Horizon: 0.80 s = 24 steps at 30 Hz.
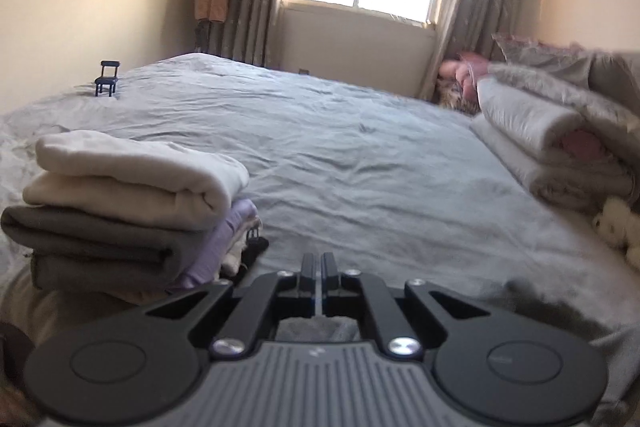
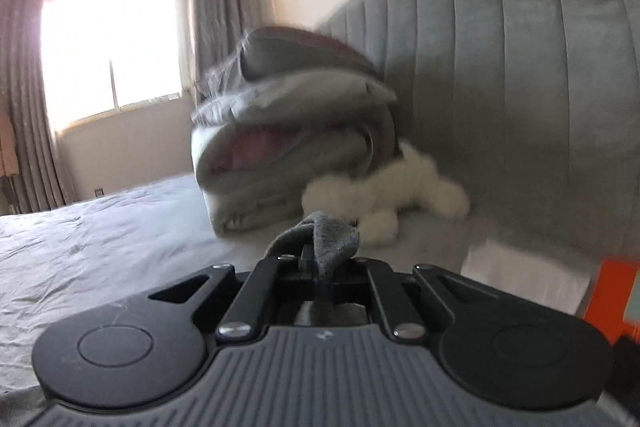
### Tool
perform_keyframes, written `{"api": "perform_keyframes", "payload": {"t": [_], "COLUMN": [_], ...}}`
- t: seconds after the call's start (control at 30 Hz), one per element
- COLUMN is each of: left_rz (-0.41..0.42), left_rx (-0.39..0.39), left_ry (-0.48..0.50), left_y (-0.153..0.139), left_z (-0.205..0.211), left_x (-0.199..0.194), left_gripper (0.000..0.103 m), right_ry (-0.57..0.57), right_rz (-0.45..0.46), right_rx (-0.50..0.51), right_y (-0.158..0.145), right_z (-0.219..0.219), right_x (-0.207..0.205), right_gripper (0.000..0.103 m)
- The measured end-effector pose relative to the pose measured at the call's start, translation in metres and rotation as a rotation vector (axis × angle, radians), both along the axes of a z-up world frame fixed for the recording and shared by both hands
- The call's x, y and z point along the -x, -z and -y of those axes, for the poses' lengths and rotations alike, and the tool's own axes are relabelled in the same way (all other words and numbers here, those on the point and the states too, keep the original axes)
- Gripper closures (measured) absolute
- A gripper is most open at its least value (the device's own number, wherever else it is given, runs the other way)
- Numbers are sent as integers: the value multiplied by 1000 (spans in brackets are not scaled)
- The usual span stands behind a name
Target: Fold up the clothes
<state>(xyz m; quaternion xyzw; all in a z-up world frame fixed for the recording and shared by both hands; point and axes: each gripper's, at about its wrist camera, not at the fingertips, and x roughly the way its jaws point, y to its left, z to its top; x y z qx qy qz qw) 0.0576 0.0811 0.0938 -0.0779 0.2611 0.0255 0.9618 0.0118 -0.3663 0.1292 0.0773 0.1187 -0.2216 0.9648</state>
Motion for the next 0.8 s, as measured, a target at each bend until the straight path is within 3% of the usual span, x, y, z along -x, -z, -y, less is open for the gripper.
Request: {"api": "perform_keyframes", "payload": {"t": [0.03, 0.1, 0.13, 0.2, 0.23, 0.3, 0.4, 0.47, 0.53, 0.6, 0.63, 0.67, 0.8], "left_rz": [-23, -59, -58, -43, -37, -21, 7, 8, -21, -68, -88, -90, -76], "left_rx": [-4, -12, -25, -58, -67, -95, -173, -258, -306, -331, -325, -300, -207], "left_ry": [30, 95, 122, 197, 238, 319, 436, 476, 461, 438, 416, 384, 252], "left_y": [4, 13, 16, 19, 19, 21, 28, 38, 47, 55, 54, 50, 31], "left_z": [4, 15, 22, 35, 42, 58, 83, 97, 103, 103, 100, 92, 62], "left_x": [-2, -6, -5, -3, -1, 1, 3, 0, -7, -14, -18, -20, -28], "left_gripper": [93, 69, 65, 48, 42, 20, 15, 15, 20, 79, 96, 103, 103], "right_ry": [-3, -18, -29, -72, -93, -127, -135, -114, -62, -6, 2, -8, -220], "right_rz": [-78, -258, -335, -381, -366, -316, -212, -126, -43, 15, 9, -19, -234], "right_rx": [18, 14, -13, -89, -101, -83, 2, 11, 17, 25, 22, 17, 4], "right_y": [6, 26, 37, 46, 43, 33, 20, 11, 5, 0, -1, 1, 25], "right_z": [-1, 0, 2, 4, 3, -3, -8, -7, -7, -3, 0, 2, -6], "right_x": [-9, -27, -35, -39, -37, -30, -25, -21, -14, -11, -12, -17, -43], "right_gripper": [97, 96, 96, 96, 92, 89, 79, 66, 66, 66, 66, 65, 65]}}
